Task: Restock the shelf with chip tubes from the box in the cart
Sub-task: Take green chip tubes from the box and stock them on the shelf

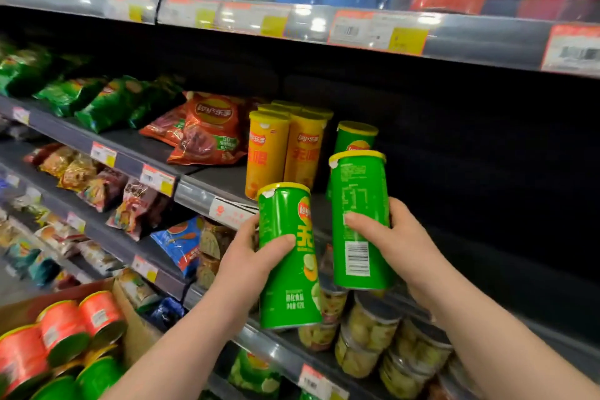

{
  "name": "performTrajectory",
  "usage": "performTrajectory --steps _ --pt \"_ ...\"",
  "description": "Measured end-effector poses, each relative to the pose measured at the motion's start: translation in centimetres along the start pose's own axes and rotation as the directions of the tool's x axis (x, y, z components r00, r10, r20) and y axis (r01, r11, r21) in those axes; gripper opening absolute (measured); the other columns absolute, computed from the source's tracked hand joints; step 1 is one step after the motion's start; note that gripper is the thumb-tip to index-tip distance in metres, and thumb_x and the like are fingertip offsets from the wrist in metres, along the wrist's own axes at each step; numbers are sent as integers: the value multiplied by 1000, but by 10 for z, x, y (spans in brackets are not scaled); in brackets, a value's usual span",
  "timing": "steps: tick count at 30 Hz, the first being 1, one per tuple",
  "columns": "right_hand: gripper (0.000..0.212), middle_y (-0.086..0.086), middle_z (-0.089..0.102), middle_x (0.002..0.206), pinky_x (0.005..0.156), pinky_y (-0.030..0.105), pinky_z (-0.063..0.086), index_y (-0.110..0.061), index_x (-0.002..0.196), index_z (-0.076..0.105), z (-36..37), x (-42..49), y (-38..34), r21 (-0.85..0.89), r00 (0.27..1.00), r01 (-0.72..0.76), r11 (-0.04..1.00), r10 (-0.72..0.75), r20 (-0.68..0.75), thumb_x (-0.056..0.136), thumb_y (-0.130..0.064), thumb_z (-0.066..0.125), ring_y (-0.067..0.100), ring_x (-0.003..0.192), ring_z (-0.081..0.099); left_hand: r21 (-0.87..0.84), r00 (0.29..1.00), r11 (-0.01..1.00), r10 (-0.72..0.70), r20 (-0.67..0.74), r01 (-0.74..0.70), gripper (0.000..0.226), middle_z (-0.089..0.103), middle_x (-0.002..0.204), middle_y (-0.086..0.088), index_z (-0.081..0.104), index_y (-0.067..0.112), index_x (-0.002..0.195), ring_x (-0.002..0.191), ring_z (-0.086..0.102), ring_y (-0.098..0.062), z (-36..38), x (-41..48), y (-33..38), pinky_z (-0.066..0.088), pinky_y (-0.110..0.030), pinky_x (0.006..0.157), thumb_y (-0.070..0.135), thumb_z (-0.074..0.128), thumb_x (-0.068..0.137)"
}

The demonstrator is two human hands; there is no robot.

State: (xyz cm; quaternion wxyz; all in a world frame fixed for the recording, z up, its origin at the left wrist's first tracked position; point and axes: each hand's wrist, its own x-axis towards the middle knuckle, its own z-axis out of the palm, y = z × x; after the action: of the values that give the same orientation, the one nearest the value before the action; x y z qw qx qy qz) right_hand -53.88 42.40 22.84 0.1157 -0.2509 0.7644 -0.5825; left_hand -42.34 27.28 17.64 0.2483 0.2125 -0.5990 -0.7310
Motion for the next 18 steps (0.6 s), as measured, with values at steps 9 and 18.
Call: performTrajectory --steps 9,18 --pt "54 4 57 117 82 33 45 -21 114 42 -33 56 6 -61 970 -51 997 35 -242 76 -31 78 21 99 57 -10 998 999 47 50 -46 65 70 105 -5 54 27 123 84 71 -22 8 27 6 56 -35 68 30 70 60" --pt "85 13 51 127 86 29 38 -4 132 28 -19 104 22 -206 927 -45 978 -36 -375 70 -18 83 29 117 52 8 988 997 77 136 -79 57 68 106 -3 49 32 118 76 71 -16 -5 55 23 54 -22 54 21 78 69"
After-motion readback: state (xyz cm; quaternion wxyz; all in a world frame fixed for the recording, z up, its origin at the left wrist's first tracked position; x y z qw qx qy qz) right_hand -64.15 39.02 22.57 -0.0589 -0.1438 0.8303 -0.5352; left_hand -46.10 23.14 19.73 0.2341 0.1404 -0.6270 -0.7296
